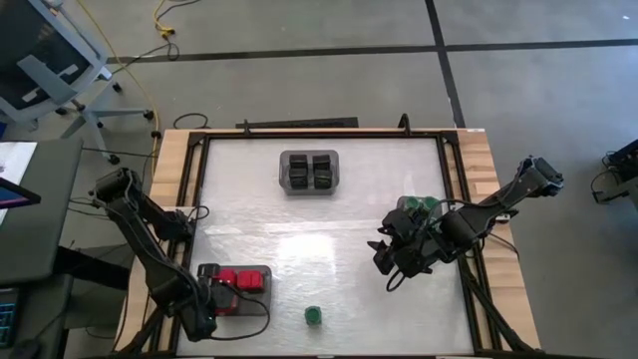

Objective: Sort spices by type
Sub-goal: Put the red seasoning can into the bottom black transparent bin

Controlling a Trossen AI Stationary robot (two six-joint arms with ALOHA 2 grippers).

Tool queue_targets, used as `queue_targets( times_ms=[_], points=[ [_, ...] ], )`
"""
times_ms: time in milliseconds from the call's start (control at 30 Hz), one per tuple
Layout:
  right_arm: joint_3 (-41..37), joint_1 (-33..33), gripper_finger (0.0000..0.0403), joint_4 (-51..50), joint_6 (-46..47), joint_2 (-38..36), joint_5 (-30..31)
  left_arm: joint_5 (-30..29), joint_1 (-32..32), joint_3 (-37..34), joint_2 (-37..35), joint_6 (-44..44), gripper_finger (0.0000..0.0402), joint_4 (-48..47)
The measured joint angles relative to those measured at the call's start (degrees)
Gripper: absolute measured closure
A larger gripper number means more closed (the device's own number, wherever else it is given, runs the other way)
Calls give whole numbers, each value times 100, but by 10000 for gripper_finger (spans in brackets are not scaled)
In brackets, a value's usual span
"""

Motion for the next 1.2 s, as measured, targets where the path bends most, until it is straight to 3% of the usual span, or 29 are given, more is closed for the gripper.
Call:
queue_targets(
  times_ms=[1200],
  points=[
    [0,13,143,-38,-26,0,-2,-46,259,0,4,314,179,21]
  ],
)
